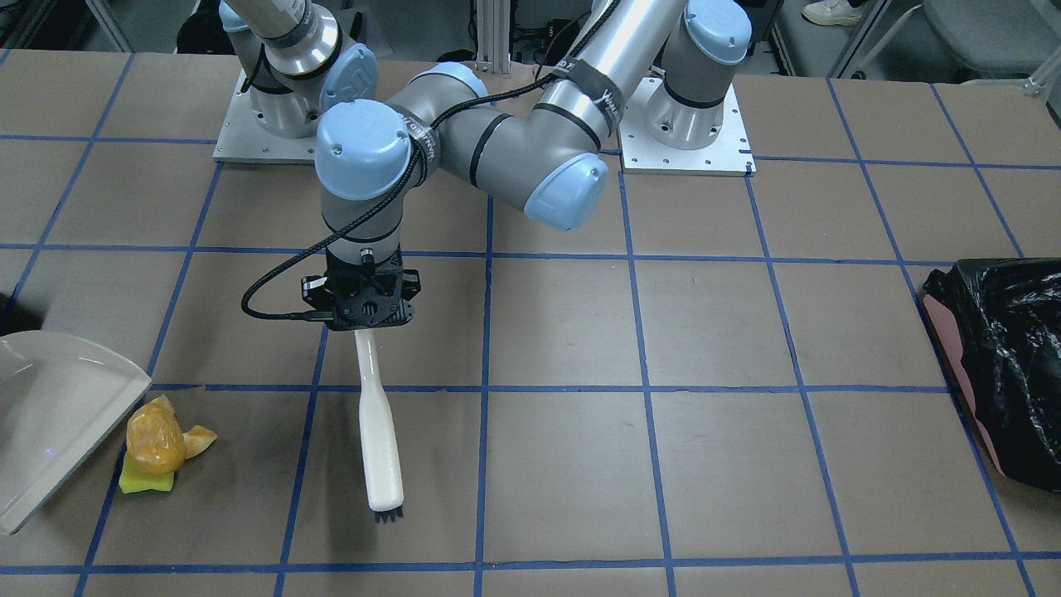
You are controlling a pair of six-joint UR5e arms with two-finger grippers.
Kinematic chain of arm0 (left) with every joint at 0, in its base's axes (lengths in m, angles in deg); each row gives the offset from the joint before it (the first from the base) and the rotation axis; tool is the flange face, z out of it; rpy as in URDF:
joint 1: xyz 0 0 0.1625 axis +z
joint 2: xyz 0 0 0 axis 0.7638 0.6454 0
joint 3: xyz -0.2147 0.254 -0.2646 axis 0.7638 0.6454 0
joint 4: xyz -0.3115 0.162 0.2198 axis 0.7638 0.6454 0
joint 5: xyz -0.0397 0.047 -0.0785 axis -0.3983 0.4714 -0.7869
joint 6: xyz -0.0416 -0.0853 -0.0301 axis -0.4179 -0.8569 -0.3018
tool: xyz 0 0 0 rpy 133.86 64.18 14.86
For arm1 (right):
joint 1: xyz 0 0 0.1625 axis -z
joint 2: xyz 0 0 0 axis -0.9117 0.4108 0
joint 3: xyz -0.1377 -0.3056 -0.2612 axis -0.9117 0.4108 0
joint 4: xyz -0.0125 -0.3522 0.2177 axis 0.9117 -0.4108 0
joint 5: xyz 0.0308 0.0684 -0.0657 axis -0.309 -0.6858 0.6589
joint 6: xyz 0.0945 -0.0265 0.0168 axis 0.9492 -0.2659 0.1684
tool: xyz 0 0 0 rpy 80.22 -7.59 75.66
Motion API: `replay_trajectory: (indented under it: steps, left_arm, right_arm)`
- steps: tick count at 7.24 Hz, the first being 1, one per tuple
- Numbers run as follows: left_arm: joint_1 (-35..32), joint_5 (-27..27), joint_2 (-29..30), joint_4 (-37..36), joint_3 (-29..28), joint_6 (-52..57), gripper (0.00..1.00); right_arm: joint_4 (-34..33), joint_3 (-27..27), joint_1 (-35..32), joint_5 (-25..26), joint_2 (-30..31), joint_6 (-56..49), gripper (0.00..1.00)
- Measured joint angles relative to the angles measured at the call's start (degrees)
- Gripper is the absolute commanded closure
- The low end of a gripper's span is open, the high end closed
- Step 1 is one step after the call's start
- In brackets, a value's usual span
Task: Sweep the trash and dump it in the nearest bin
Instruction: 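Move the brush with the left gripper behind the yellow trash, then sweep the yellow trash with the left gripper's brush into the dustpan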
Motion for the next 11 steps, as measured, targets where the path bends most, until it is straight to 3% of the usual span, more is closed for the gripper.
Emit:
replay_trajectory:
  steps: [5,11]
  left_arm:
    - [-5.85,-1.10,13.65,-0.53,-15.78,-8.15,1.00]
    - [-9.68,-2.33,19.89,-0.89,-24.48,-12.64,1.00]
  right_arm:
    - [-1.33,0.00,-0.19,1.23,-2.77,-3.33,1.00]
    - [-1.33,-0.23,-2.40,0.83,-3.88,-3.23,1.00]
